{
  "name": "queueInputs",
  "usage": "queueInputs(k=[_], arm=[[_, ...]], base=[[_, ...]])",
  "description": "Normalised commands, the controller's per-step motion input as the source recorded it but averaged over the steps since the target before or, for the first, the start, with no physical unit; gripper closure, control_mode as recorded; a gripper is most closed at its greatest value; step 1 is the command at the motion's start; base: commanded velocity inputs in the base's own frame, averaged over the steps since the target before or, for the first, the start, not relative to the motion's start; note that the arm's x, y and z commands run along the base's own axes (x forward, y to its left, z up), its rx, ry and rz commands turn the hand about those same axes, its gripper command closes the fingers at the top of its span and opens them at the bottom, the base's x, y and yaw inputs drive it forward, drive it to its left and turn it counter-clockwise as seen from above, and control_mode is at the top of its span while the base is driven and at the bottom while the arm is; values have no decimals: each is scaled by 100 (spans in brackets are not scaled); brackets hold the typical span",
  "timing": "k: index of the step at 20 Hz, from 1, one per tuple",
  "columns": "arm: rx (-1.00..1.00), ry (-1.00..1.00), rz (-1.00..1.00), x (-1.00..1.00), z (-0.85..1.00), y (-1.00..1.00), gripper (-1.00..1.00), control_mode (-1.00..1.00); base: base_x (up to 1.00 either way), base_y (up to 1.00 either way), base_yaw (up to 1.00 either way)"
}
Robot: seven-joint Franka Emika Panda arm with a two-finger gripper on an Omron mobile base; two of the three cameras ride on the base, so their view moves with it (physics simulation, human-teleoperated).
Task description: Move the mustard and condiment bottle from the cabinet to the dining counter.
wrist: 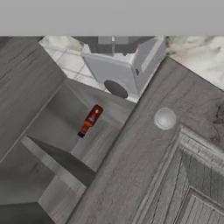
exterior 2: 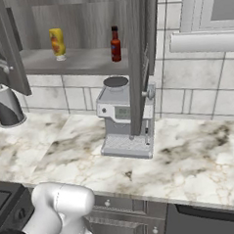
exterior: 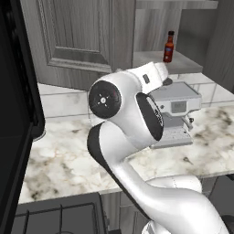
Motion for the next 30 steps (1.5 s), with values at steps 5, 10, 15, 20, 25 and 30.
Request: queueInputs(k=[5, 10, 15, 20, 25, 30], arm=[[19, -1, 0, 7, 0, -86, 100, -100], [79, 0, 1, 76, 0, -100, 100, -100], [87, 0, 11, 67, 0, -70, 100, -100], [40, 0, 19, 57, -3, 16, 100, -100], [17, 0, 21, 63, -4, 62, 100, -100], [24, 2, 23, 70, -7, 31, 100, -100]], base=[[0, 0, 0], [0, 0, 0], [0, 0, 0], [0, 0, 0], [0, 0, 0], [0, 0, 0]])
